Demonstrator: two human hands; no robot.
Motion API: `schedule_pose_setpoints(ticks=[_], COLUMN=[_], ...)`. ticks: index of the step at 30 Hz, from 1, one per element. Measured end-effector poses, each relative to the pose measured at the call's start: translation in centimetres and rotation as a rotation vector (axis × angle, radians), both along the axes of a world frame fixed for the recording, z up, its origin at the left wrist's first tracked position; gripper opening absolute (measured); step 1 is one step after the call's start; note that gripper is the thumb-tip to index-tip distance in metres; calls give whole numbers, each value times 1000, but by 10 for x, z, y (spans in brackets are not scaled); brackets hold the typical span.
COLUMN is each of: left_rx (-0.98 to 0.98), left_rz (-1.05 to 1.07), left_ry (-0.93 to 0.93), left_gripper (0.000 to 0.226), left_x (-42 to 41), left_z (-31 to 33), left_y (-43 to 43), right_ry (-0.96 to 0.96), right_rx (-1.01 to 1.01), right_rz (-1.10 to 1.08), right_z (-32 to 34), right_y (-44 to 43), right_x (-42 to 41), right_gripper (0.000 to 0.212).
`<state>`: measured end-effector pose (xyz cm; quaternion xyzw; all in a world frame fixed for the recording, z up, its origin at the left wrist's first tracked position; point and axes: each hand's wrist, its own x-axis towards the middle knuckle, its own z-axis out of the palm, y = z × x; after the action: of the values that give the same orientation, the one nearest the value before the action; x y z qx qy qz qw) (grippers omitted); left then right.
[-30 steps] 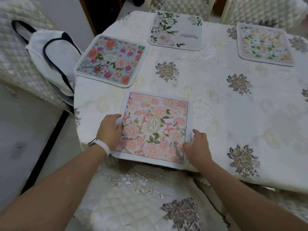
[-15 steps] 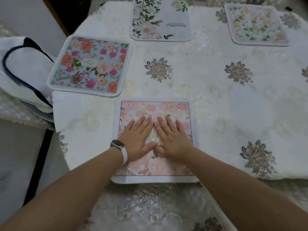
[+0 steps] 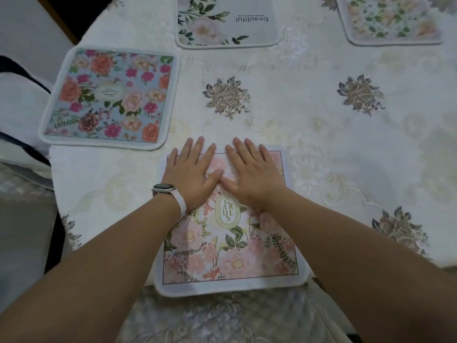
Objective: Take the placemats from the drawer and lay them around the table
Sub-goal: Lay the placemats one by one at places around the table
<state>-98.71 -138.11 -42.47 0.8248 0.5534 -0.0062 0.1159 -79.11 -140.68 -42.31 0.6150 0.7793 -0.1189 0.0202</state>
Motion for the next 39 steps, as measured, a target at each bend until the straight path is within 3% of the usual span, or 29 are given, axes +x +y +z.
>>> schedule_pose_setpoints(ticks=[8,14,18,22,25,29,39], left_rx=[-19,-64,-127,-127,-105,-95,-106], left_rz=[179,252,153,-43,-103,-82,110], left_ry=[22,29,28,71,79,78,45], left_gripper=[76,79,77,65,59,67,78], left_x=[-37,-47,-30,-1,-1,-26,-70], left_z=[3,7,11,14,17,13,6], left_y=[-51,-110,-152,-184,-188,-176,-135], right_ry=[68,61,-12,12,28,-13,-7], right_rx=[-3,-96,-150,-112,-94,-89,-91], right_rz=[-258,-283,-207,-49,-31,59,-163], right_z=[6,12,11,11,14,10,3], right_y=[-47,-105,-147,-173,-176,-173,-134], right_x=[29,33,12,-27,-30,-5,49], right_gripper=[79,83,82,66,60,67,72])
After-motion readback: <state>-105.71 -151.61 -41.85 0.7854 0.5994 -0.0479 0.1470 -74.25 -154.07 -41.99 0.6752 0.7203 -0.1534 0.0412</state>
